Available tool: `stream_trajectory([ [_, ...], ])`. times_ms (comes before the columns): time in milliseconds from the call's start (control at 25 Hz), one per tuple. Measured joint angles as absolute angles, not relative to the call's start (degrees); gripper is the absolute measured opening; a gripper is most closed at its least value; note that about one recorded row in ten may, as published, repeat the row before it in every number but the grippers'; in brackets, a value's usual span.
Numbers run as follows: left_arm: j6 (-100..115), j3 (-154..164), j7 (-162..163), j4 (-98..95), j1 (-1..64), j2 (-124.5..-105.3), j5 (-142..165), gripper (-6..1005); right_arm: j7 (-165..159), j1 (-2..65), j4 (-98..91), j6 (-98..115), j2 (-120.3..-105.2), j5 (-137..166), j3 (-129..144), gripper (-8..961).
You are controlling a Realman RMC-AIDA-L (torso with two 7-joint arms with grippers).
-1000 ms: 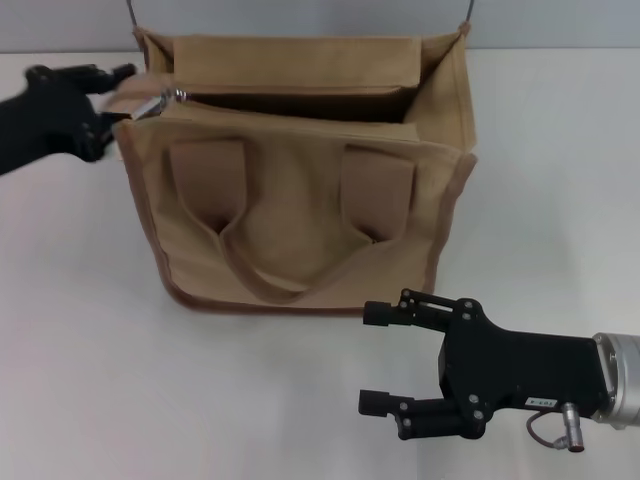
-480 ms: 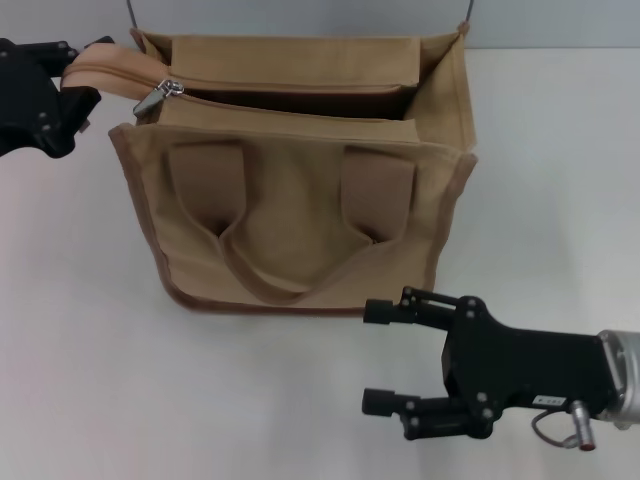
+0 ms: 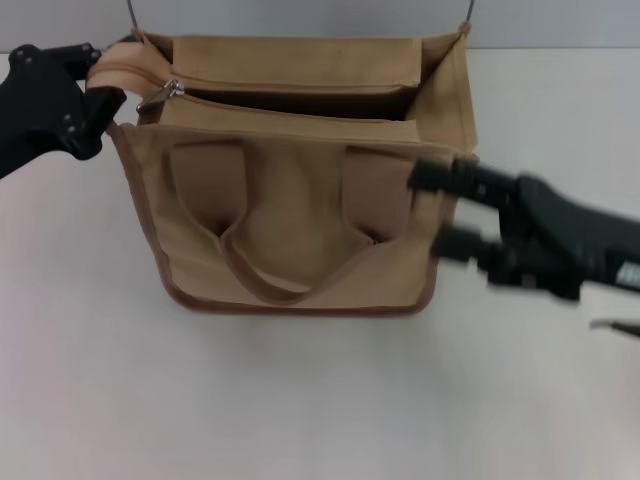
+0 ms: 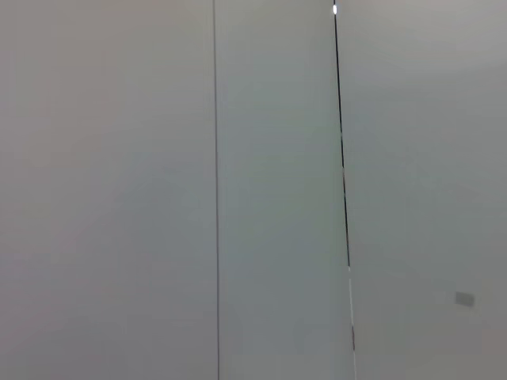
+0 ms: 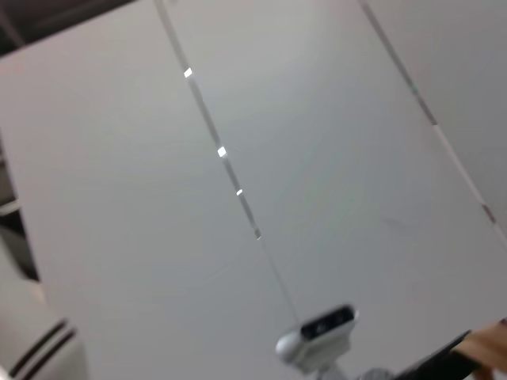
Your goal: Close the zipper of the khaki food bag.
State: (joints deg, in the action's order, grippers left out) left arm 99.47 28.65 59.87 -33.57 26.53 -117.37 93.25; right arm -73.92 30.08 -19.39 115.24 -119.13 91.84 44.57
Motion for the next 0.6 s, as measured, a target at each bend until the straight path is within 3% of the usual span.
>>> stream_trajectory([
  [600, 95.02, 28.63, 65.17, -29.78, 29.42, -118.37, 89.1, -1, -91.66, 39.71, -24.93, 104.06, -119.01, 91.84, 41.71, 833],
])
